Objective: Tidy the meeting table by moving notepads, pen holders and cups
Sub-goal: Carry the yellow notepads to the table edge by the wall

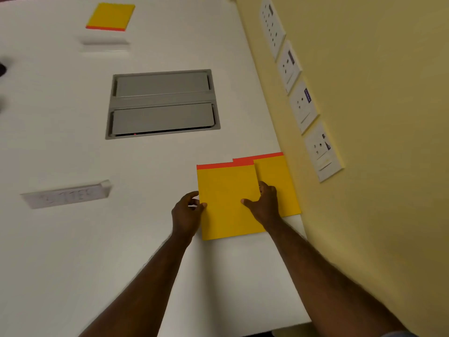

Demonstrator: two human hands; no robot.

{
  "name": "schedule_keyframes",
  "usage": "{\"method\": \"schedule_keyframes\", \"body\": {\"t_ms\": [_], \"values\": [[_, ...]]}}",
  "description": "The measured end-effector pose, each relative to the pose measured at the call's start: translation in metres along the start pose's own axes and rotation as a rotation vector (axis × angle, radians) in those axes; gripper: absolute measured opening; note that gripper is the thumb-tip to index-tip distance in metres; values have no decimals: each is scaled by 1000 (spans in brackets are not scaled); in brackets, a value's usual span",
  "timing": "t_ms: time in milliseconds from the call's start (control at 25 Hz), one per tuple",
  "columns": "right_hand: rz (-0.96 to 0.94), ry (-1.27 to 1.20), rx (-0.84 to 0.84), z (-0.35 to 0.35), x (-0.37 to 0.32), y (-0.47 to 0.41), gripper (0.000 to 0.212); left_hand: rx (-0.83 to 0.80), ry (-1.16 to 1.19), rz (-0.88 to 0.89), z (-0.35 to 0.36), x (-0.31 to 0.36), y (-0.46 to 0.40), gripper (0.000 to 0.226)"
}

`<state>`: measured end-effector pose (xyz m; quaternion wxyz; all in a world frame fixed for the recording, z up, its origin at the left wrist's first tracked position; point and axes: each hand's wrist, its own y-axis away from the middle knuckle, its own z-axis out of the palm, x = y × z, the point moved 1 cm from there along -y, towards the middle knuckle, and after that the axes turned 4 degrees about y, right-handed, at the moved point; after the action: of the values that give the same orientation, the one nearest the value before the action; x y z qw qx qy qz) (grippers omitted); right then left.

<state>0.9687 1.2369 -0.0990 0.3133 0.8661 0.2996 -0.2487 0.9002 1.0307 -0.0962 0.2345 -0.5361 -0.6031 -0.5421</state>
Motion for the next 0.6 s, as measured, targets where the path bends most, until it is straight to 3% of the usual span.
{"method": "schedule_keyframes", "body": {"t_ms": [360,600], "values": [[67,138,54,-28,24,-46,97,-121,-33,12,62,14,-26,39],[-26,264,3,-29,33,-50,97,-150,-40,27,83,18,-34,42]]}}
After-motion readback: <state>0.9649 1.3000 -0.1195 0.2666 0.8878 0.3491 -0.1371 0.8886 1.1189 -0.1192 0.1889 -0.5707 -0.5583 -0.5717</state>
